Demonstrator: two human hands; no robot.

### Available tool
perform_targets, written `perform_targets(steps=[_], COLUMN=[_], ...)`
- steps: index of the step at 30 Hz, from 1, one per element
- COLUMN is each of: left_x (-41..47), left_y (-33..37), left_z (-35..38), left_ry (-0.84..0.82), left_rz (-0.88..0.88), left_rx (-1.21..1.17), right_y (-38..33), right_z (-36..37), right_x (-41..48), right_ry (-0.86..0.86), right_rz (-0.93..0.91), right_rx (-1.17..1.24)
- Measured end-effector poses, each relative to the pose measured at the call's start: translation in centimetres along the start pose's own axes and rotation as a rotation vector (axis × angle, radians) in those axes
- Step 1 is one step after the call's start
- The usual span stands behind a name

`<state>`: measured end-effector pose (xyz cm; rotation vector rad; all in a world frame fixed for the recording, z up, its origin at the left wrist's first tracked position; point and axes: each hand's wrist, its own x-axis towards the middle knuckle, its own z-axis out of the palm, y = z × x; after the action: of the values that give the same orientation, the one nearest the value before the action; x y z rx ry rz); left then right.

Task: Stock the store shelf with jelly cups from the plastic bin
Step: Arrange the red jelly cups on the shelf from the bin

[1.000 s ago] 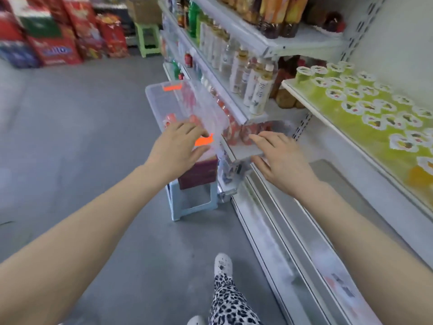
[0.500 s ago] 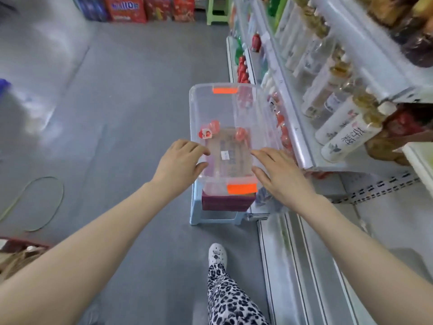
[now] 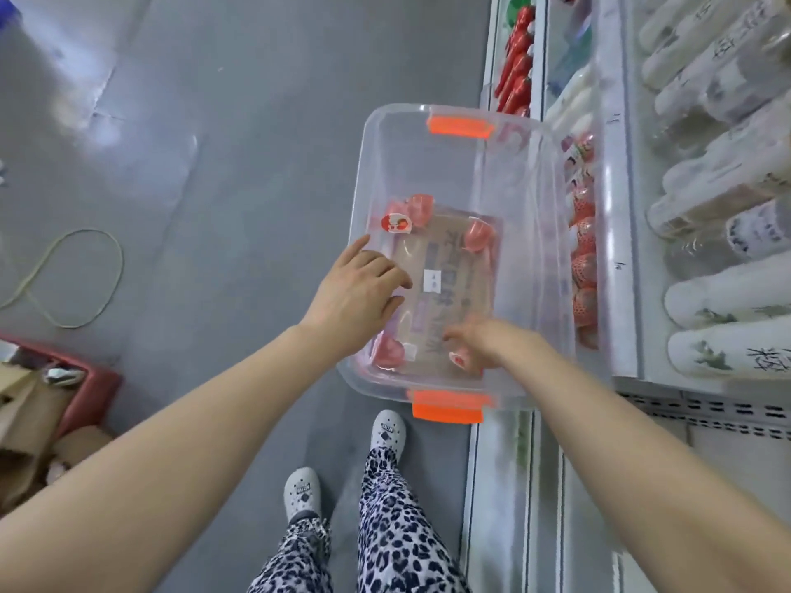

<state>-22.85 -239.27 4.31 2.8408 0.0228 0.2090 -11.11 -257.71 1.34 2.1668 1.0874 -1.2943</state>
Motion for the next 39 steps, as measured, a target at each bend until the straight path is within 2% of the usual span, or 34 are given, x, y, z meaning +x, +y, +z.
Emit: perform_targets(steps=[2,4,7,9,13,17,19,21,23,32,36,39], left_x=[0.0,0.1,0.3,0.3,0.4,1.2,1.9,2.6,3.3,3.1,3.1,3.8], left_y=[0.0,0.2,0.3,0.3,0.1,1.7,2.9,3.5,3.7,3.3,3.4,4.1], left_z=[0.1,0.2,0.2,0.1,0.2,0.0,0.8,1.9,3.2,8.9,9.4,8.4], left_ry=[-0.012,-0.013,-0.005,-0.004,-0.076,-0.347,-0.504,-0.647,-0.758,-1.084,-1.113,-1.049], left_rz=[-0.003,-0.006,-0.016,-0.011,0.022,0.131,0.151,0.105,0.036,-0.080,-0.079,-0.061], left_rx=[-0.006,-0.008,-0.007,0.008,0.136,0.414,0.463,0.462,0.457,0.468,0.403,0.333], right_y=[0.2,0.6,0.8,0.9,1.1,1.7,2.3,3.0,3.7,5.2,5.3,5.4], right_z=[0.2,0.6,1.0,0.9,-0.2,-2.2,-3.6,-4.8,-5.6,-4.4,-4.3,-4.3], right_x=[1.6,2.5,3.2,3.5,3.0,0.2,-1.3,-2.6,-3.5,-2.3,-2.2,-2.2], right_ry=[-0.059,-0.073,-0.097,-0.026,0.306,0.735,0.935,1.089,1.173,1.164,1.187,1.177], right_rz=[-0.031,-0.031,-0.024,-0.030,0.021,0.017,0.011,-0.022,-0.054,-0.067,-0.063,-0.063], right_rx=[-0.203,-0.301,-0.276,-0.245,0.013,0.255,0.322,0.417,0.462,0.477,0.485,0.486])
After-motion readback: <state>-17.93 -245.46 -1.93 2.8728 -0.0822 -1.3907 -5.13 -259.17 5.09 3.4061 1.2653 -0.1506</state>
